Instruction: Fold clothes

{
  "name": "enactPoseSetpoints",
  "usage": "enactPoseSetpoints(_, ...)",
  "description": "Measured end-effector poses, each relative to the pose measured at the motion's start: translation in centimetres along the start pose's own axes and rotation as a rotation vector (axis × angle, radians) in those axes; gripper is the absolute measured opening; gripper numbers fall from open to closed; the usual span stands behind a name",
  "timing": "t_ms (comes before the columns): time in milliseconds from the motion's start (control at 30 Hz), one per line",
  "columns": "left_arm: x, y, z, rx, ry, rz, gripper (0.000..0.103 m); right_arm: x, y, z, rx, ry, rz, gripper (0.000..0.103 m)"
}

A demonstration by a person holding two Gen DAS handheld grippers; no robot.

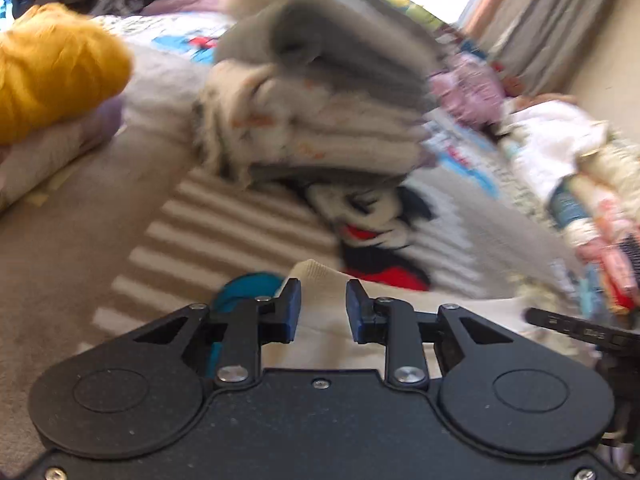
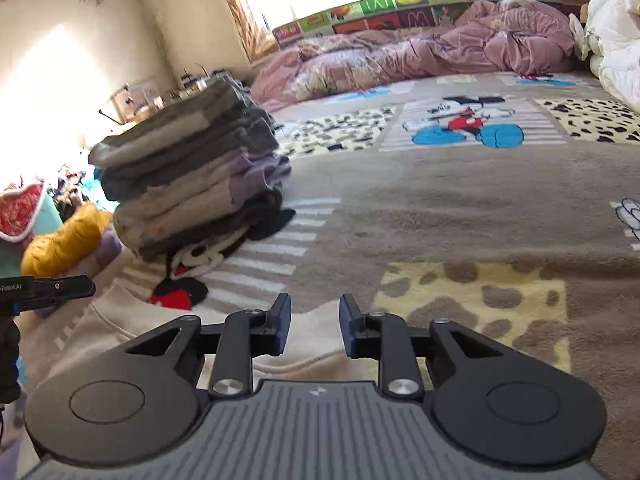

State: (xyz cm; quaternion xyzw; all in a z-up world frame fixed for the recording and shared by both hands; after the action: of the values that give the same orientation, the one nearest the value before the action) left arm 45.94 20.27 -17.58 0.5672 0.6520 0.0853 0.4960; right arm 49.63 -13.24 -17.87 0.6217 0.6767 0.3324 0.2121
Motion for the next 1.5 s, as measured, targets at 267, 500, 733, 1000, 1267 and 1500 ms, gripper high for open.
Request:
enactPoseSetpoints(267,-0.1,1.5,-2.3,-0.074,-0.140,-0.156,0.038,0.3,0.9,-1.3,-0.049,-0.016,-0.033,0.030)
enactPoseSetpoints(500,-3.8,2.0,-5.1,-0.113,0.000,0.146,0.051,0.8,-1.1,-5.5,-0.074,-0.003,-0.005,0.031)
enactPoseSetpoints(733,-8.1,-3.8,-8.8,-0.053,-0.005,0.269,0.053,3.7,-5.6,-16.2,-0.201,0.110,-0.019,0.037)
enactPoseSetpoints(1000,-13.3,-16.2,-15.0,0.003,0.073,0.372,0.053,7.8,-16.2,-23.3,-0.182,0.193,-0.100,0.037)
enactPoseSetpoints(1267,-16.5,-26.6,-16.6,0.065,0.226,0.679,0.053,10.2,-27.5,-25.5,-0.236,0.036,-0.507,0.046)
enactPoseSetpoints(1500,-15.8,-26.8,-17.5,0.095,0.116,0.535,0.064,9.9,-27.4,-26.4,-0.214,0.001,-0.466,0.053)
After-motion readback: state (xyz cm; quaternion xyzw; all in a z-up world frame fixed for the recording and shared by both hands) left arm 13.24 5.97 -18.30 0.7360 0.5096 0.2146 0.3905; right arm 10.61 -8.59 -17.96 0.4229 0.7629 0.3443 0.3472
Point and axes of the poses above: each gripper's, at about its wrist camera, not at the fingertips, and z roughly the way its jaws point, x to its left, y to its top, the point moved 10 cm from there along z, roughly the way its jaws point, and after that the axes turned 15 degrees about -y, right-handed, at the moved point
